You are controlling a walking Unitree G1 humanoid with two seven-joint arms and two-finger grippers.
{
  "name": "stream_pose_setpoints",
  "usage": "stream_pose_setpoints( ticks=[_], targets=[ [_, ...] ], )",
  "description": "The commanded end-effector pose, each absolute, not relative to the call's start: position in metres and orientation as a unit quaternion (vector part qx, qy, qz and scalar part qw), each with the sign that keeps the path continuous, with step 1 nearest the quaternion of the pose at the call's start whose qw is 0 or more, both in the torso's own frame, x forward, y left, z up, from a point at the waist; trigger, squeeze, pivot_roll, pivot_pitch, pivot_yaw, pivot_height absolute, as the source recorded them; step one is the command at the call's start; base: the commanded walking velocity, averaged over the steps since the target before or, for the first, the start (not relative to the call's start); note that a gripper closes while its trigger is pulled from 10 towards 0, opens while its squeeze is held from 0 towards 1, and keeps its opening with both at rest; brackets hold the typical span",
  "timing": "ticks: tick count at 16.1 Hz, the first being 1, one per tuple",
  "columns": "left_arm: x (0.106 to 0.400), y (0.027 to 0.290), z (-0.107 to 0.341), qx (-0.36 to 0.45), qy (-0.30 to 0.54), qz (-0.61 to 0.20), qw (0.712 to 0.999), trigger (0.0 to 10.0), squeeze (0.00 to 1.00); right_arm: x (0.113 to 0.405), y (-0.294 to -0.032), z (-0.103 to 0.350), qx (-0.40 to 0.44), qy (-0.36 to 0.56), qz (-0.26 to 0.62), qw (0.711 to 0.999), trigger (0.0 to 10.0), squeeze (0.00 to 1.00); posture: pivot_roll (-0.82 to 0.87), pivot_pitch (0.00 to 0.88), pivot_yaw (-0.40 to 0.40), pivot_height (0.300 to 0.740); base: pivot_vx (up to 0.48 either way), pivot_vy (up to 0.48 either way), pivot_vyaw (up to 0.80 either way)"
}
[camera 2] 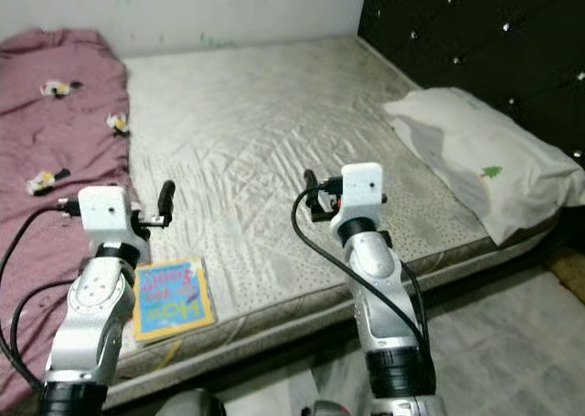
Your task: Clean up the room
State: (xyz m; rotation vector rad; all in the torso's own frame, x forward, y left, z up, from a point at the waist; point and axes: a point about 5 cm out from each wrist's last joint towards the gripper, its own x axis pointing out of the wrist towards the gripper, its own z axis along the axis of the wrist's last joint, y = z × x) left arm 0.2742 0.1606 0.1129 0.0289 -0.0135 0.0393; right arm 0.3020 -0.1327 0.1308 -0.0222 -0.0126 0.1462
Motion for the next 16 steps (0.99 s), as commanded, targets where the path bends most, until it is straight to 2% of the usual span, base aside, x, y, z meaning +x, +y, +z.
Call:
stream_pose_setpoints(
  ticks=[1, 7, 15, 16],
  targets=[
    [0.2746, 0.155, 0.1146, 0.017, -0.008, 0.003, 1.0, 10.0, 0.0, 0.3015, -0.1359, 0.1366, -0.02, -0.022, 0.077, 0.997, 10.0, 0.0, -0.01, 0.0, -0.013, 0.74, 0.0, 0.0, 0.0],
    [0.2741, 0.153, 0.1131, 0.003, -0.003, -0.003, 1.0, 10.0, 0.0, 0.3025, -0.1365, 0.1374, -0.034, -0.029, 0.077, 0.996, 10.0, 0.0, -0.02, 0.0, -0.01, 0.74, 0.0, 0.0, 0.8],
    [0.2798, 0.147, 0.1148, 0.009, 0.003, 0.006, 1.0, 10.0, 0.0, 0.3019, -0.1331, 0.1385, -0.046, -0.047, 0.081, 0.995, 10.0, 0.0, -0.01, 0.0, -0.003, 0.74, 0.0, 0.463, 0.0],
    [0.2806, 0.1467, 0.1164, 0.011, -0.002, 0.008, 1.0, 10.0, 0.0, 0.3016, -0.1303, 0.1393, -0.049, -0.05, 0.087, 0.994, 10.0, 0.0, -0.01, 0.0, -0.003, 0.74, 0.0, 0.0, 0.0]
  ],
)
